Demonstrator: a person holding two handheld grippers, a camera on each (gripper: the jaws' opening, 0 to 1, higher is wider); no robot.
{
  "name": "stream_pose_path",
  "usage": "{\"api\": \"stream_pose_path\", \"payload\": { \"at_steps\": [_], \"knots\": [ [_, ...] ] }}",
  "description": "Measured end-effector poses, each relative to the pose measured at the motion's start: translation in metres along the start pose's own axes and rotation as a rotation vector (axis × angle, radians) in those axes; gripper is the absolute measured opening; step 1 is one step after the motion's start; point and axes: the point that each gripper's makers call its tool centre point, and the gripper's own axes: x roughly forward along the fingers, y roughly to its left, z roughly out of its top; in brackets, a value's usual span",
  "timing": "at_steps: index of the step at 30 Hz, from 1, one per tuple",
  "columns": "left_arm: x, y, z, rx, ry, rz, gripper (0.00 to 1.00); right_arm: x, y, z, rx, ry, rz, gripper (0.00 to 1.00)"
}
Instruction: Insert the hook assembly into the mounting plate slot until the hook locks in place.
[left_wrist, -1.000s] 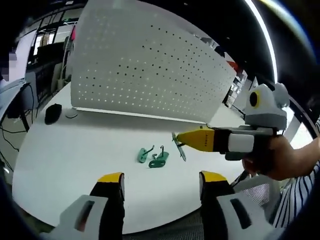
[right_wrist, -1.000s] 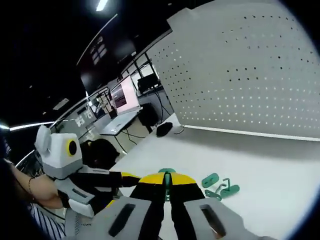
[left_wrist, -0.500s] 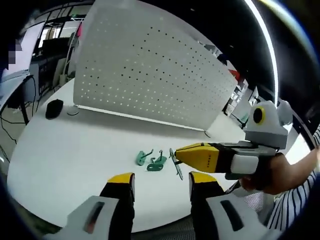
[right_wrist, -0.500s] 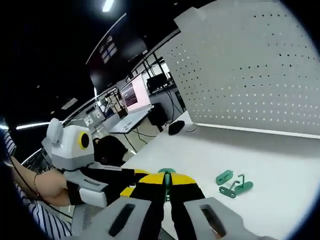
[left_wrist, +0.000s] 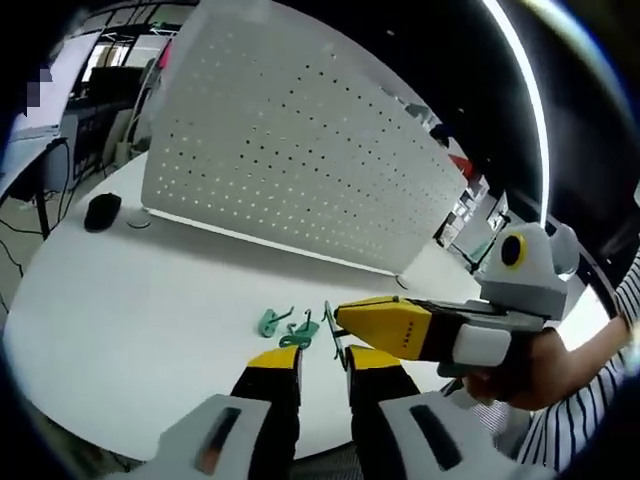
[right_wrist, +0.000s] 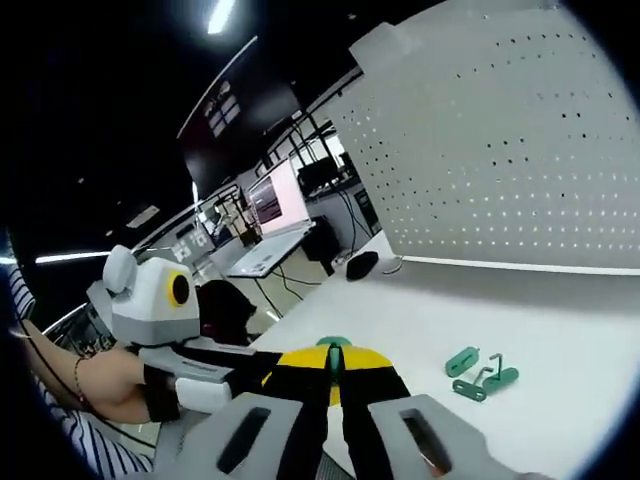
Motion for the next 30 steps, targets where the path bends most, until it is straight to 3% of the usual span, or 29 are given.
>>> {"api": "stream_pose_path", "payload": {
  "at_steps": [6,23,30],
  "knots": [
    [0.0,-0.001,0.002,-0.051,-0.011,-0.019,0.18,-0.001,0.002,0.004,-0.013,-0.015,-0.008,0.0],
    [0.0,-0.014,-0.001,-0.032,0.005,-0.08,0.05,-0.004,0.005,0.002,-0.046,-0.014,-0.014,0.0],
    [-0.001,-0.014,-0.002,-0.08,0.015,-0.082,0.03,-0.005,0.006,0.002,-0.065,-0.004,-0.011,0.0]
  ]
}}
